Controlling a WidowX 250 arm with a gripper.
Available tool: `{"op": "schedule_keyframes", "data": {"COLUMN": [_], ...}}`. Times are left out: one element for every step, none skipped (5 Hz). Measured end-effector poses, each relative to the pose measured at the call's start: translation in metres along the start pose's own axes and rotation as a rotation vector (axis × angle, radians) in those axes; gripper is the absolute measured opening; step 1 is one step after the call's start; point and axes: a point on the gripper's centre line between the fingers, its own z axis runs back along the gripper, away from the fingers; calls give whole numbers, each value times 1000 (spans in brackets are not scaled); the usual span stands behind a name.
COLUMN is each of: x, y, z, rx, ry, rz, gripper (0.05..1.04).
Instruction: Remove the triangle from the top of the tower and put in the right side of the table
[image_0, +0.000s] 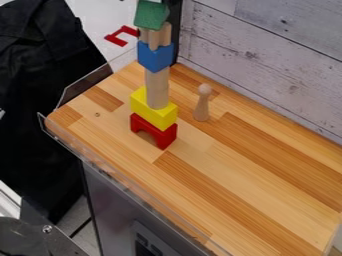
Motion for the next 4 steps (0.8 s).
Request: {"op": "schedule_keyframes", "data": {"x": [1, 4, 5, 6], "y": [-1, -2, -2, -3], "z": [-5, -10, -11, -12], "rx": [-5, -9, -13, -22], "ry": [5, 14, 17, 16], "rz": [-14, -23, -32, -36], "gripper": [999, 949, 660, 518]}}
